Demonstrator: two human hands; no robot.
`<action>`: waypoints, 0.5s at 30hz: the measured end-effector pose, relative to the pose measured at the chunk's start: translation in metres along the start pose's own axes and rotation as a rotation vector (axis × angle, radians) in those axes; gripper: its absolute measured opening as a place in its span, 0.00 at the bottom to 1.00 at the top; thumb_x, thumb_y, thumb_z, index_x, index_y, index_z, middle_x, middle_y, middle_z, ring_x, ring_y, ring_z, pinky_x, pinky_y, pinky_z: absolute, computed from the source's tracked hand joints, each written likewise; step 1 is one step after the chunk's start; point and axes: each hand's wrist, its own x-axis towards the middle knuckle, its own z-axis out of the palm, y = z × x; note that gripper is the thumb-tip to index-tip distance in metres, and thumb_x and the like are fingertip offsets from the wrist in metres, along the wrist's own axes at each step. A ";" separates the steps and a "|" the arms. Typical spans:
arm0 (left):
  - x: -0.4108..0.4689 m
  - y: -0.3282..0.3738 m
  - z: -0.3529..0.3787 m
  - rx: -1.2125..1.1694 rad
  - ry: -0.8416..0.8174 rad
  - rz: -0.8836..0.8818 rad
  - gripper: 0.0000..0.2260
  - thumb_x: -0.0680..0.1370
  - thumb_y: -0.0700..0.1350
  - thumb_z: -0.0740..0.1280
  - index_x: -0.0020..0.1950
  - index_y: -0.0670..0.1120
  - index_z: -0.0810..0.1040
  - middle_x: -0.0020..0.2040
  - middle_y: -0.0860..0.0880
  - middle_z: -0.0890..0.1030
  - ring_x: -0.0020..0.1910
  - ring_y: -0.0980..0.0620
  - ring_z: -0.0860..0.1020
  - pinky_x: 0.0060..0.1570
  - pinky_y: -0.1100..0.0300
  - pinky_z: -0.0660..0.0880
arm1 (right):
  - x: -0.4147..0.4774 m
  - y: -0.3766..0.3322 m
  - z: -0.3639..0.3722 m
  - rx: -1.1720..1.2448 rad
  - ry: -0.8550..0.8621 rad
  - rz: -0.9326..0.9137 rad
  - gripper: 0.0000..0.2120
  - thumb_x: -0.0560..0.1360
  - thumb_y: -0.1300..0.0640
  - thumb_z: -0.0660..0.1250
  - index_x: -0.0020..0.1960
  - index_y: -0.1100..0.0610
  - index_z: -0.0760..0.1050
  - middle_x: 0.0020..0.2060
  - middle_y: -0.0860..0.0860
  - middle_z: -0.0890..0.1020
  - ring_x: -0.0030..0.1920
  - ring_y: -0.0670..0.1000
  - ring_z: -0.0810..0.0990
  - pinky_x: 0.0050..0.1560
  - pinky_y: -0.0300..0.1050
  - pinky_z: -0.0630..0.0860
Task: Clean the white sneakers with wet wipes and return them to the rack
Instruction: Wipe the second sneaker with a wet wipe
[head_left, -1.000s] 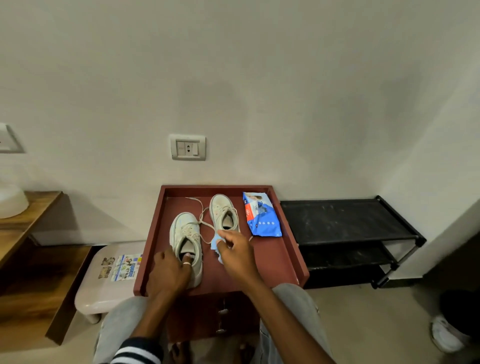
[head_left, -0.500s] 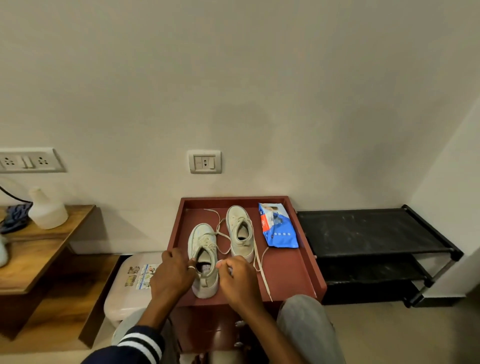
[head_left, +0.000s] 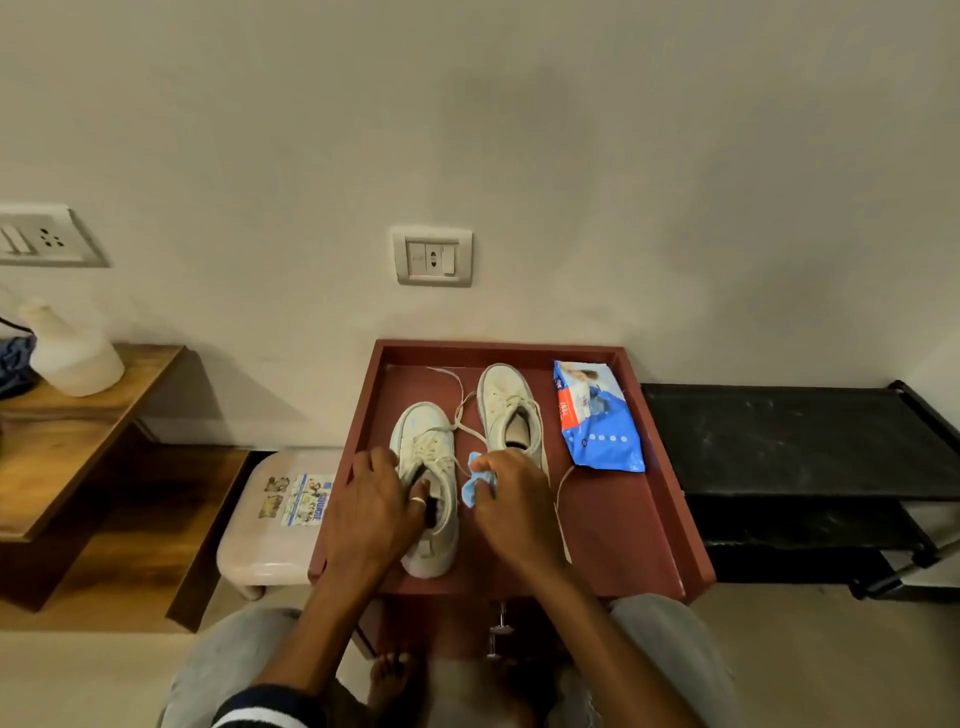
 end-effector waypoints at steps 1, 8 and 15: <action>0.006 -0.001 0.001 0.011 -0.005 0.020 0.18 0.77 0.54 0.70 0.56 0.43 0.70 0.53 0.43 0.77 0.45 0.41 0.79 0.36 0.54 0.68 | 0.006 -0.003 -0.001 -0.063 0.016 -0.018 0.11 0.72 0.63 0.64 0.53 0.57 0.79 0.51 0.52 0.82 0.50 0.52 0.80 0.48 0.44 0.77; -0.002 0.013 -0.005 0.150 0.006 0.024 0.25 0.79 0.68 0.59 0.58 0.47 0.72 0.55 0.46 0.73 0.48 0.46 0.78 0.40 0.55 0.76 | 0.034 0.001 -0.014 -0.545 -0.083 0.170 0.28 0.71 0.55 0.67 0.70 0.54 0.66 0.59 0.54 0.71 0.50 0.59 0.79 0.42 0.49 0.75; -0.025 0.019 0.002 0.291 -0.318 0.004 0.25 0.79 0.67 0.61 0.64 0.49 0.77 0.60 0.45 0.75 0.49 0.47 0.81 0.42 0.57 0.76 | 0.040 0.019 0.002 -0.590 -0.112 0.097 0.34 0.74 0.58 0.68 0.77 0.58 0.59 0.59 0.54 0.76 0.54 0.58 0.80 0.48 0.49 0.76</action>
